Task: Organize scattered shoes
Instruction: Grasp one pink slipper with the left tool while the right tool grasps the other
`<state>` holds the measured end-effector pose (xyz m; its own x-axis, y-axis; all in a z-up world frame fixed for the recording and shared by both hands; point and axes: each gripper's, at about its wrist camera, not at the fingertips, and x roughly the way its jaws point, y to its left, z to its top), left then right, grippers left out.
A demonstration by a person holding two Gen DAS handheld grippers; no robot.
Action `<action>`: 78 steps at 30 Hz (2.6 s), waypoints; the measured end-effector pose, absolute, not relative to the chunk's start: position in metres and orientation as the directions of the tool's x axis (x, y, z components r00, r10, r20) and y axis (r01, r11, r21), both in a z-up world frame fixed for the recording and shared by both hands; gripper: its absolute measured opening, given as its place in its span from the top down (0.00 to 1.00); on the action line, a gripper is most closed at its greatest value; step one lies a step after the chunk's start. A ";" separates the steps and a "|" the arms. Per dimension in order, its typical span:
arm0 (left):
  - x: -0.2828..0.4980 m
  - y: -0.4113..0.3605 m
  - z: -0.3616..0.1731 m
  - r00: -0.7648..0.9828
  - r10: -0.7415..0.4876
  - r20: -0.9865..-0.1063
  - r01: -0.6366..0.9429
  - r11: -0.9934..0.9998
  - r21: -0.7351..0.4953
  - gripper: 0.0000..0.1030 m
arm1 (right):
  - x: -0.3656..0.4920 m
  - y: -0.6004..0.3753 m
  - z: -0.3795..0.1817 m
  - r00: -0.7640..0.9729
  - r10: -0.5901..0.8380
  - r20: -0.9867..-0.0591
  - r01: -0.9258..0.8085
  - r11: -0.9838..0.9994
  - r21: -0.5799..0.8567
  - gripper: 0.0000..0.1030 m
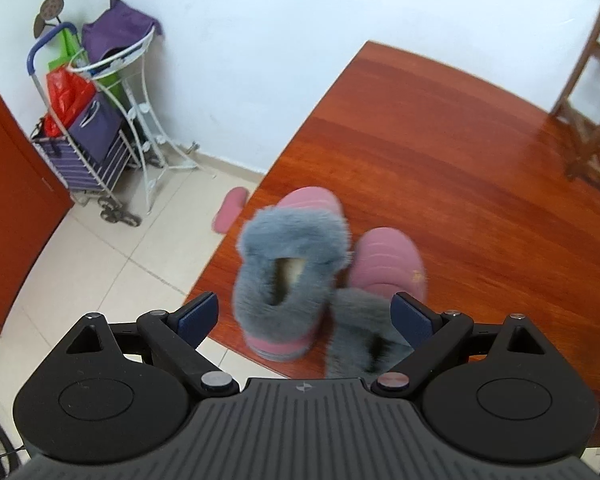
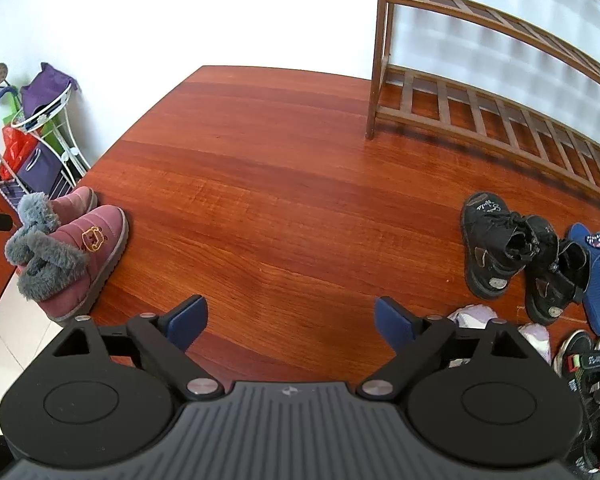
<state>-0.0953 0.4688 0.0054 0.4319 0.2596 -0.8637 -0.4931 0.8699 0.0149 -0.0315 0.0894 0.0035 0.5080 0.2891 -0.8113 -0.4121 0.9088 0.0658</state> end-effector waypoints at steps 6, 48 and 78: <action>-0.073 0.497 -0.016 0.392 0.208 -0.896 -0.469 0.883 0.000 0.04 | -0.040 0.107 0.000 0.510 0.266 -0.818 -0.377 0.924 0.065 0.08; -0.017 0.538 -0.106 0.364 0.047 -0.930 -0.347 0.934 -0.088 0.24 | -0.062 0.165 -0.010 0.510 0.171 -0.843 -0.248 0.968 0.046 0.07; -0.092 0.574 -0.033 0.447 0.067 -0.892 -0.318 0.944 -0.088 0.25 | -0.070 0.340 -0.041 0.407 0.372 -0.834 -0.477 0.866 0.154 0.07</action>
